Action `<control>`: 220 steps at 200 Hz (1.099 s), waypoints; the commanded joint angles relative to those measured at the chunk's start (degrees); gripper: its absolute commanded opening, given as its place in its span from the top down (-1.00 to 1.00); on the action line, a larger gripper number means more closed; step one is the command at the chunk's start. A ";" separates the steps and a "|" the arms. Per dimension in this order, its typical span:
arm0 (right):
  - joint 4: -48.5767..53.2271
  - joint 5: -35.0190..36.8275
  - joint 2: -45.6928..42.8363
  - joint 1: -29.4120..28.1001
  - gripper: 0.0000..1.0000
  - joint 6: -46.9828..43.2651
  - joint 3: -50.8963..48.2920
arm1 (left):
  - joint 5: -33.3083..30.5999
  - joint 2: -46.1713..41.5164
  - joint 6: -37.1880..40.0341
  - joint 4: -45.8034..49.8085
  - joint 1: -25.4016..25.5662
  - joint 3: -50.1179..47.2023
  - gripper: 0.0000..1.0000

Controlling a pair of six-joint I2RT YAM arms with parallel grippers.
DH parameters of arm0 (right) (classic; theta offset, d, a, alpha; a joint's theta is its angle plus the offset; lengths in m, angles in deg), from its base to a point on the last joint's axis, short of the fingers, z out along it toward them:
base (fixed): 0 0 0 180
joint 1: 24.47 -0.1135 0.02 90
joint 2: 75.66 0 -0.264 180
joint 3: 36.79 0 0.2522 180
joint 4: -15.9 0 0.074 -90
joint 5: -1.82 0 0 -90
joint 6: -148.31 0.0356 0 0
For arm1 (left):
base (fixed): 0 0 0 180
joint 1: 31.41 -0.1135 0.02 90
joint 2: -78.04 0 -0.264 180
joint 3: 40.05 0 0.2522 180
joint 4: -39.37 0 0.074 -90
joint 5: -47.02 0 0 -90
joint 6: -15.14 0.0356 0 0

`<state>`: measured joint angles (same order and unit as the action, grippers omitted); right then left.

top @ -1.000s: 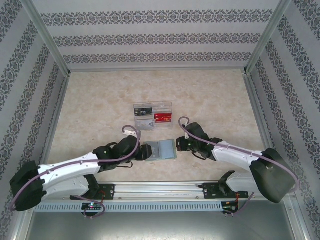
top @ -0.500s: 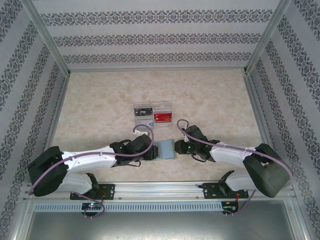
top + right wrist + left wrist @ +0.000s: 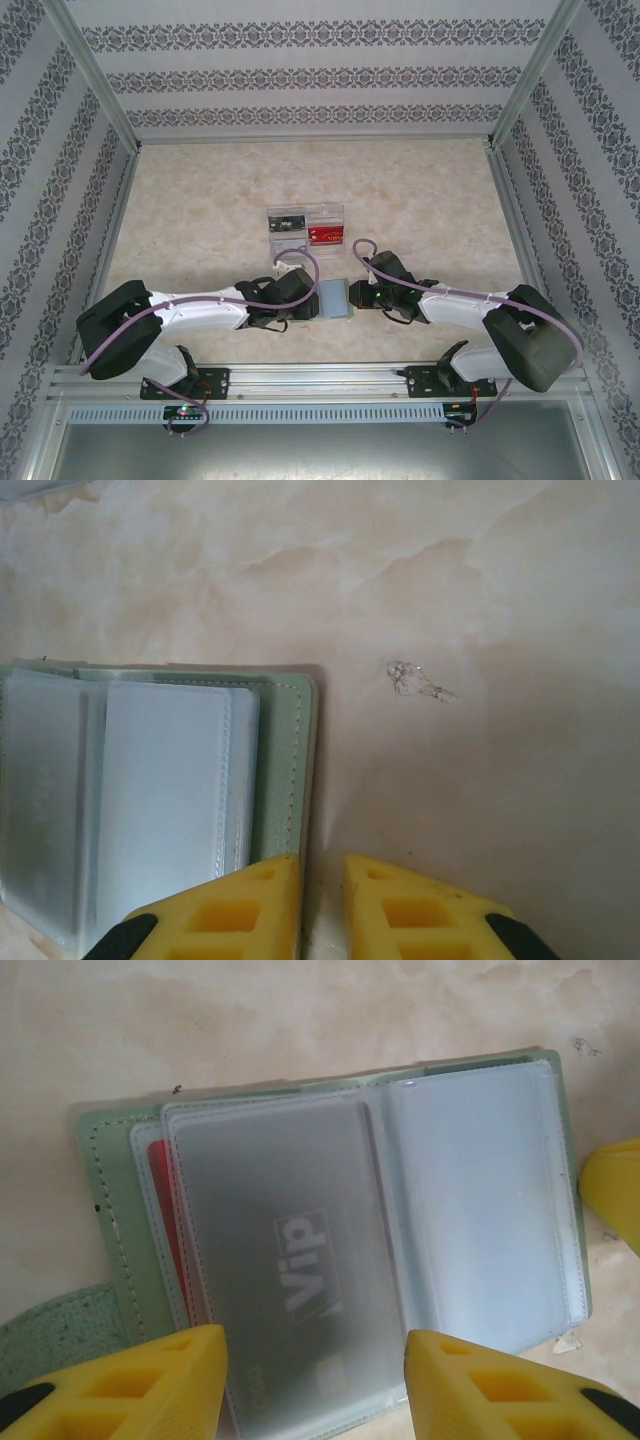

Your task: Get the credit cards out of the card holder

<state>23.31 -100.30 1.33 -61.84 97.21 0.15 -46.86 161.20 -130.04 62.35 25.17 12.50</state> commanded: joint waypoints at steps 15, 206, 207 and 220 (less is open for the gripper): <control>-0.40 -0.62 0.63 -0.51 0.63 0.00 0.42 | -1.54 2.04 -0.91 2.96 0.55 2.16 -0.02; -0.42 -1.05 1.76 -0.52 0.65 -0.24 1.13 | 5.07 5.09 2.45 -3.60 0.90 7.10 -0.15; -0.37 -1.01 1.67 -0.47 0.65 -0.28 1.11 | 5.09 5.09 2.49 -3.59 0.90 7.14 -0.15; -0.29 -0.89 1.50 -0.51 0.65 -0.31 1.06 | 5.11 5.14 3.17 -3.91 1.29 7.87 -0.12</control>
<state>23.38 -100.30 1.99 -61.84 97.21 0.48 -42.53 165.83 -129.19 60.79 25.28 18.12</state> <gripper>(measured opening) 0.175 0.570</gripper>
